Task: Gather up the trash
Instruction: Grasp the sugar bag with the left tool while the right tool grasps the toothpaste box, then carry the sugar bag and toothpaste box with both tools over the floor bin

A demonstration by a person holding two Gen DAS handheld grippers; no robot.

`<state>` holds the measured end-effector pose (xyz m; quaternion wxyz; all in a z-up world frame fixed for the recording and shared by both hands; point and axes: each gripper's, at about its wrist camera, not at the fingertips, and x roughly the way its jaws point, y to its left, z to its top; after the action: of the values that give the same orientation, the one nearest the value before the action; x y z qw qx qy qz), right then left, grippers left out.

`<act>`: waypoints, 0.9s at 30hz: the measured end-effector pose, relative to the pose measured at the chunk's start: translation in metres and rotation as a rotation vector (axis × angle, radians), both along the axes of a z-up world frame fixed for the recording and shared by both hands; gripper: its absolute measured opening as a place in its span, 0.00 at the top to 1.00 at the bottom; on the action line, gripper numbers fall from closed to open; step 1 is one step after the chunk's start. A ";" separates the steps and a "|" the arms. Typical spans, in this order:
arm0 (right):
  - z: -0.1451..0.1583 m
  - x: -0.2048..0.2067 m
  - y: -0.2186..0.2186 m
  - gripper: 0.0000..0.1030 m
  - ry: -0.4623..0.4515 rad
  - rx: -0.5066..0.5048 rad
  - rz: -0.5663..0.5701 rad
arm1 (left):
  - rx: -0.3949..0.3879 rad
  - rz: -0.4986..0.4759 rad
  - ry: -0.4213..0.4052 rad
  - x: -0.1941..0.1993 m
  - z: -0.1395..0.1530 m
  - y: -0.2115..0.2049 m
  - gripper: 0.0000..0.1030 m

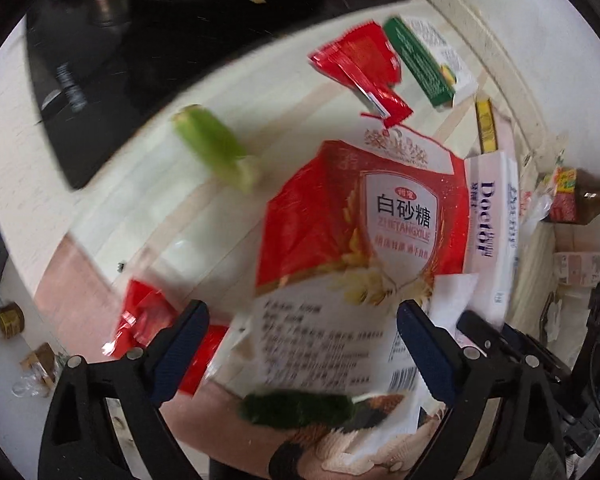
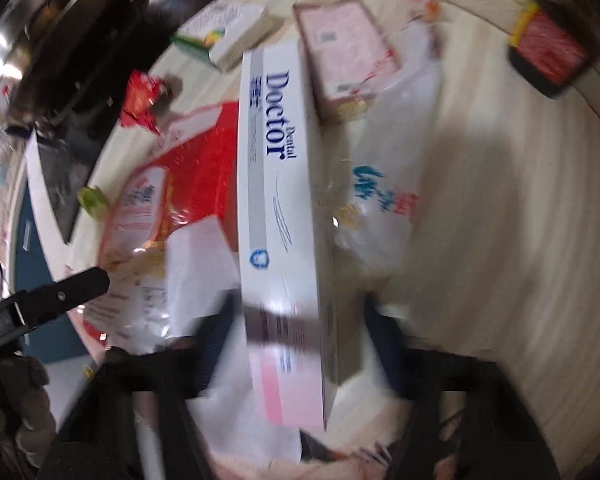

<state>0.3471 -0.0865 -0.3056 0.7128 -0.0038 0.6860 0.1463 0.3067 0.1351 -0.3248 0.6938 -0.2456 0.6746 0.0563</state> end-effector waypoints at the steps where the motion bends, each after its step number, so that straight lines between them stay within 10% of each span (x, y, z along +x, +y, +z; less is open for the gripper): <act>1: -0.001 0.002 0.000 0.61 -0.003 -0.003 -0.002 | -0.003 -0.008 0.006 0.002 -0.002 -0.002 0.08; 6: 0.007 0.003 -0.020 0.63 -0.056 -0.056 -0.017 | -0.029 -0.022 0.026 0.004 -0.010 -0.016 0.08; 9: -0.002 -0.001 -0.028 0.63 -0.036 -0.086 -0.013 | -0.022 -0.025 0.023 0.002 -0.012 -0.024 0.25; 11: -0.007 -0.002 -0.030 0.63 -0.021 -0.096 -0.023 | -0.007 -0.034 0.007 0.003 -0.007 -0.027 0.64; 16: -0.015 -0.001 -0.024 0.64 -0.018 -0.090 -0.033 | 0.064 -0.064 -0.045 -0.002 0.020 -0.034 0.93; 27: 0.022 -0.008 -0.037 0.65 -0.082 -0.036 -0.066 | 0.349 -0.116 -0.244 -0.032 0.123 -0.024 0.96</act>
<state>0.3388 -0.1233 -0.2839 0.7446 0.0000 0.6583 0.1104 0.2745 0.1113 -0.2020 0.8043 -0.0875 0.5788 0.1022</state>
